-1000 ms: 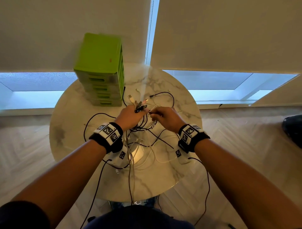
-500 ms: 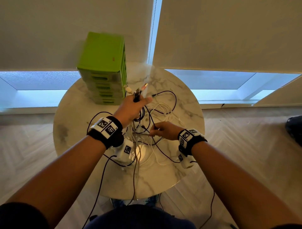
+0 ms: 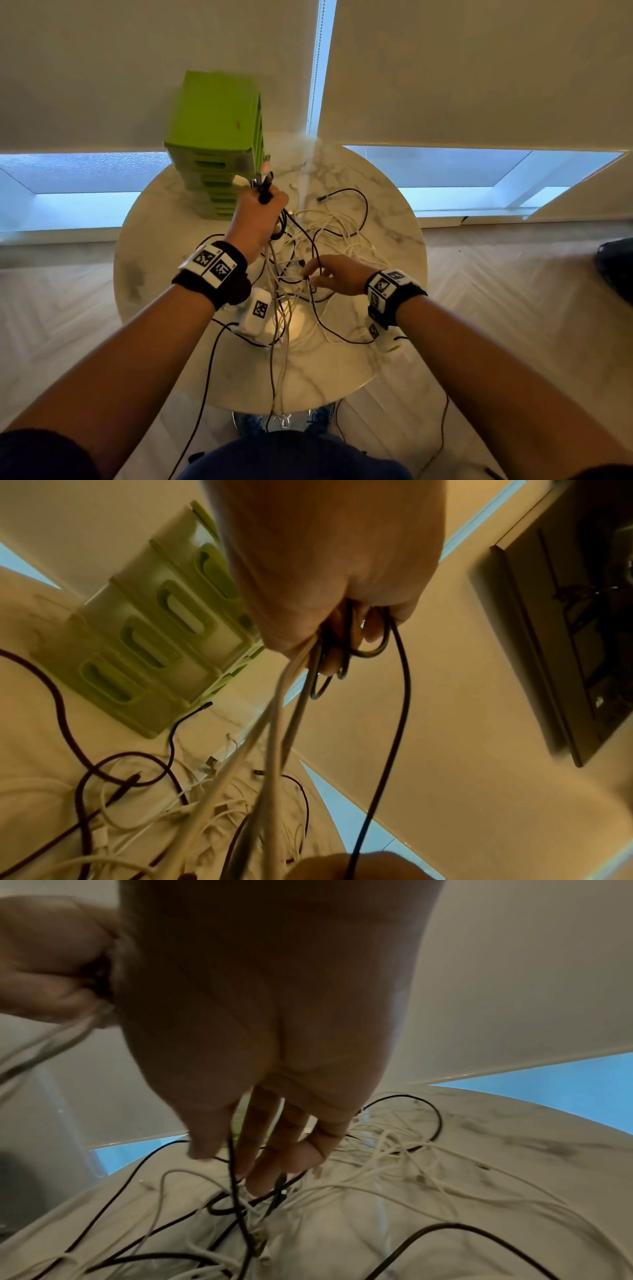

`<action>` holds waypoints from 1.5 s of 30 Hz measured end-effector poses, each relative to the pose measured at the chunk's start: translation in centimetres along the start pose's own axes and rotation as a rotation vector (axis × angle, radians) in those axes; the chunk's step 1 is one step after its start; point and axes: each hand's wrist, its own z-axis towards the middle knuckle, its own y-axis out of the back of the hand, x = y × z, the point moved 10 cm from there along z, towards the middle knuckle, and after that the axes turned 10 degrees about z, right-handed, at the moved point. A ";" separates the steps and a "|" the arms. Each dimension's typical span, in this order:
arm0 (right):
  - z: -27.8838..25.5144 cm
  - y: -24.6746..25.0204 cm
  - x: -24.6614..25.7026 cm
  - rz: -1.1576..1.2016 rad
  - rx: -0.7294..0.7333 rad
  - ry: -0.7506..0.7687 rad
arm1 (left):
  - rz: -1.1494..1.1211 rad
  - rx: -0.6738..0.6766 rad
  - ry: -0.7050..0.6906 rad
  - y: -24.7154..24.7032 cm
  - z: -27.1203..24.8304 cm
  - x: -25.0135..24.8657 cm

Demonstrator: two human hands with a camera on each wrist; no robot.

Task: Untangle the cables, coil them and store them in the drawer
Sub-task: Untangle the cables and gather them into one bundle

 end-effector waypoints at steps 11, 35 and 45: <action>-1.5 6.4 -0.3 0.183 -0.418 0.011 | 0.570 0.263 -0.189 -2.5 -2.3 0.9; -1.5 0.5 -1.9 0.235 -0.232 0.011 | 0.233 0.216 -0.200 -2.3 -2.1 -0.1; -2.8 5.0 -2.3 -0.183 -0.391 -0.025 | 0.194 0.174 -0.150 -0.1 -1.2 0.9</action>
